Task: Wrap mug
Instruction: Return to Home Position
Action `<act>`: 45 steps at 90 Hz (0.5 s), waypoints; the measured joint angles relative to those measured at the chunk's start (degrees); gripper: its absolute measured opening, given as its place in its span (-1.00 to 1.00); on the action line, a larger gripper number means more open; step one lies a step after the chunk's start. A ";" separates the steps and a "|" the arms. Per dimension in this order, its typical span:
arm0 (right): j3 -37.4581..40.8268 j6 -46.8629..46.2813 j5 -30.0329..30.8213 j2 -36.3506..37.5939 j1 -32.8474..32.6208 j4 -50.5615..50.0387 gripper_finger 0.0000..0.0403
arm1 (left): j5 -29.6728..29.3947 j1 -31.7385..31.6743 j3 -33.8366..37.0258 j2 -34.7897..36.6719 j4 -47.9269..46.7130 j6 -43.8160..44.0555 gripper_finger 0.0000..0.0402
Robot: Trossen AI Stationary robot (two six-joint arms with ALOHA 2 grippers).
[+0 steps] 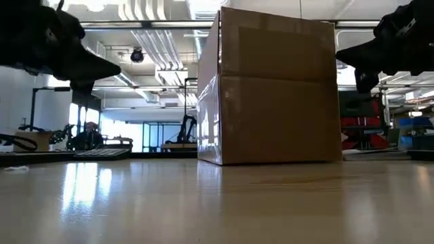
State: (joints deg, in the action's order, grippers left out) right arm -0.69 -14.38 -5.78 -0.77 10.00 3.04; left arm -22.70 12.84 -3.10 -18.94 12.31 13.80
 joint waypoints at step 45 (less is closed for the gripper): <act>0.02 3.01 -0.02 -0.05 0.00 -1.48 -1.00 | 5.81 -0.91 2.52 18.82 -6.55 -5.39 -1.00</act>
State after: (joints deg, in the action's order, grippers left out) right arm -0.67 -11.37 -5.80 -0.82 10.00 1.57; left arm -16.89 11.93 -0.58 -0.12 5.76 8.41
